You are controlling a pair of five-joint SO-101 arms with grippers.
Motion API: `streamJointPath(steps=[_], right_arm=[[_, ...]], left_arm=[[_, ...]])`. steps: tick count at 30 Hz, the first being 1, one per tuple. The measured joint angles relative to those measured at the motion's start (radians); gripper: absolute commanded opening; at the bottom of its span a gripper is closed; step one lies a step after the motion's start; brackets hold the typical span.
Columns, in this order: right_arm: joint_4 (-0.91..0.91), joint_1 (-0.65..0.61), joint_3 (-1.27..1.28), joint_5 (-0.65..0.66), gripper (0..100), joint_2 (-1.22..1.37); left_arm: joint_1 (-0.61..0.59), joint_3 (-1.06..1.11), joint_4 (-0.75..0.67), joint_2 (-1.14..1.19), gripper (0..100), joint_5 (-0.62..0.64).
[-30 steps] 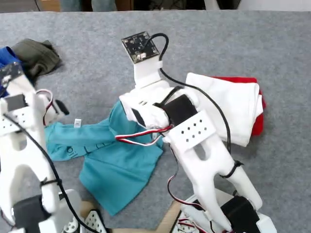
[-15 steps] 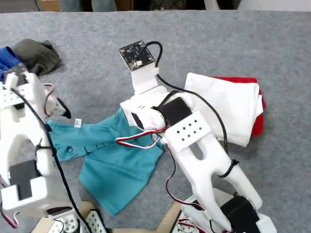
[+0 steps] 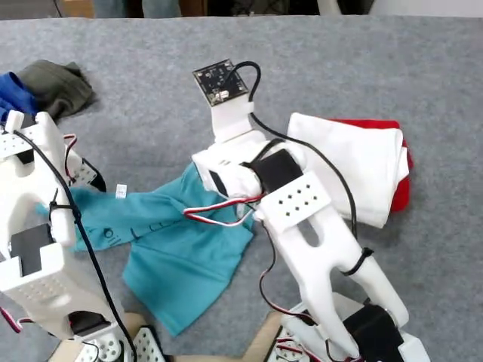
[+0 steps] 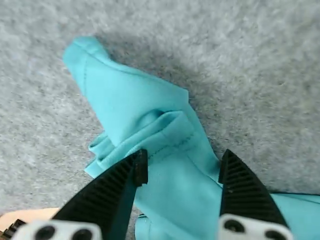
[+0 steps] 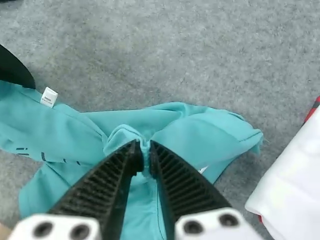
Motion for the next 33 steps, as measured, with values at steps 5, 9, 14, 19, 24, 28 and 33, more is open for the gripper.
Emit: streamJointPath(steps=[5,9,14,19,24,28,33], right_arm=[[0.0,0.0,0.0,0.0,1.3,0.0],[0.0,0.002,0.0,0.0,1.3,0.0],[0.0,0.005,0.0,0.0,1.3,0.0],[0.0,0.005,0.0,0.0,1.3,0.0],[0.0,0.005,0.0,0.0,1.3,0.0],[0.0,0.005,0.0,0.0,1.3,0.0],[0.0,0.015,0.0,0.0,1.3,0.0]], left_arm=[[0.0,-0.023,0.0,0.009,11,0.0],[0.0,-0.028,0.0,0.009,10,0.0],[0.0,-0.028,0.0,0.009,10,0.0],[0.002,-0.026,-0.014,0.009,5,0.0],[0.006,-0.011,-0.048,0.009,5,0.0],[0.006,-0.011,-0.049,0.009,3,0.0],[0.006,-0.008,-0.046,-0.123,3,-0.037]])
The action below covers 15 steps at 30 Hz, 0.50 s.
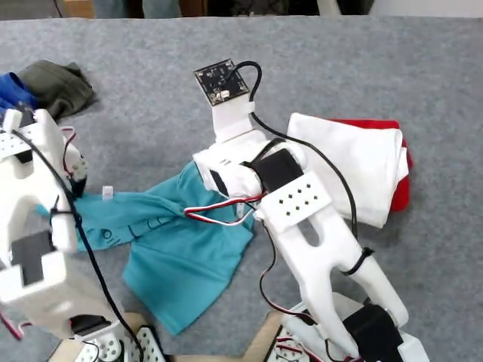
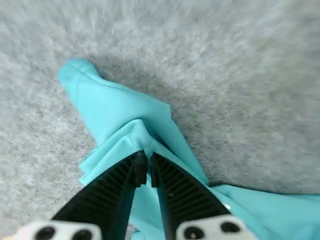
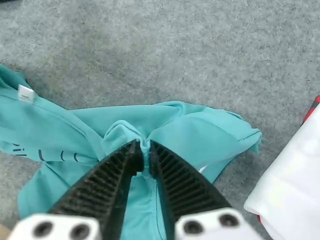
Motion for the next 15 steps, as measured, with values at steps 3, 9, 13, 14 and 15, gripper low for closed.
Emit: streamJointPath(steps=[3,9,13,14,15], right_arm=[[0.0,0.037,-0.009,0.0,1.3,0.0],[0.0,0.114,-0.12,-0.041,1.3,0.0],[0.035,0.161,-0.262,-0.043,1.3,0.0],[0.046,0.169,-0.305,-0.043,1.3,0.0],[0.06,0.18,-0.354,-0.043,1.3,0.0]], left_arm=[[-0.002,0.0,0.023,-0.149,3,-0.009],[-0.002,0.0,0.025,-0.431,3,-0.018],[-0.003,-0.04,0.029,-0.559,3,-0.017],[-0.003,-0.063,0.029,-0.586,3,-0.028],[-0.003,-0.091,0.029,-0.611,3,-0.041]])
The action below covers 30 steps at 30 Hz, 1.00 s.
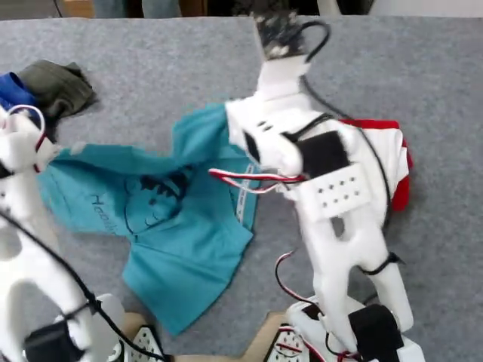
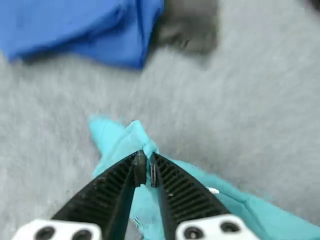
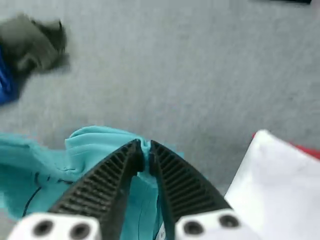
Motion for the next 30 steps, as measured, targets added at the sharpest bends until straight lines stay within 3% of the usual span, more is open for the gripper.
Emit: streamJointPath(steps=[7,12,18,25,30], right_arm=[[0.109,0.017,-0.423,0.0,1.3,-0.057],[0.203,0.017,-0.752,-0.003,1.3,-0.098],[0.216,0.021,-1.089,-0.071,1.3,-0.115],[0.16,0.018,-1.125,-0.074,1.3,-0.11],[0.109,0.017,-0.882,-0.049,1.3,-0.029]], left_arm=[[-0.002,-0.282,0.144,-0.153,3,-0.009],[-0.072,-0.557,0.265,-0.216,3,0.106],[-0.11,-0.773,0.284,-0.307,3,0.129],[-0.11,-0.698,0.284,-0.477,3,0.087],[-0.112,-0.384,0.242,-0.482,3,0.087]])
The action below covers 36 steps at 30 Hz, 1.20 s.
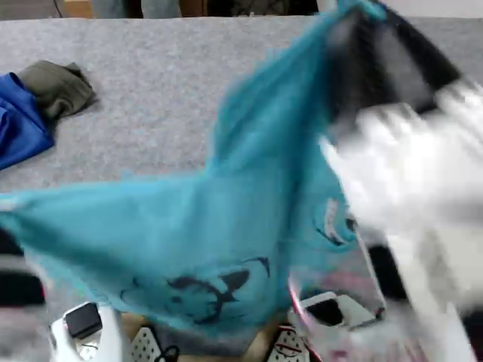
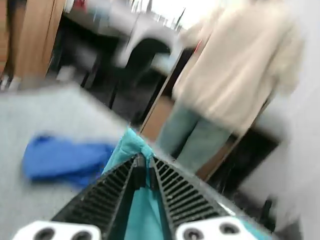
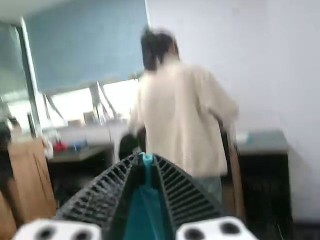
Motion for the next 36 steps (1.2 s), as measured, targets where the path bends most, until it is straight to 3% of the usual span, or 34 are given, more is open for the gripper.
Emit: streamJointPath(steps=[4,9,12,14,19,24,31,36], right_arm=[[-0.109,-0.032,0.244,0.051,1.3,0.143],[-0.402,-0.037,0.486,0.061,1.3,0.358],[-0.572,-0.035,0.486,0.061,1.3,0.503],[-0.628,-0.034,0.436,0.061,1.3,0.591],[-0.608,-0.028,0.178,0.061,1.3,0.773],[-0.364,-0.026,-0.094,0.063,1.3,0.856],[0.161,-0.026,-0.33,0.195,1.3,0.875],[0.425,-0.04,-0.446,0.344,1.3,0.878]], left_arm=[[0.0,0.413,-0.27,0.02,3,0.0],[0.038,0.939,-0.875,0.192,3,-0.057],[0.077,0.993,-1.208,0.385,3,-0.089],[0.078,0.922,-1.298,0.516,3,-0.089],[0.08,0.595,-1.166,0.821,3,-0.091],[0.08,0.374,-0.89,0.928,3,-0.098],[0.098,0.416,-0.585,0.933,3,-0.196],[0.103,0.664,-0.591,0.896,3,-0.256]])
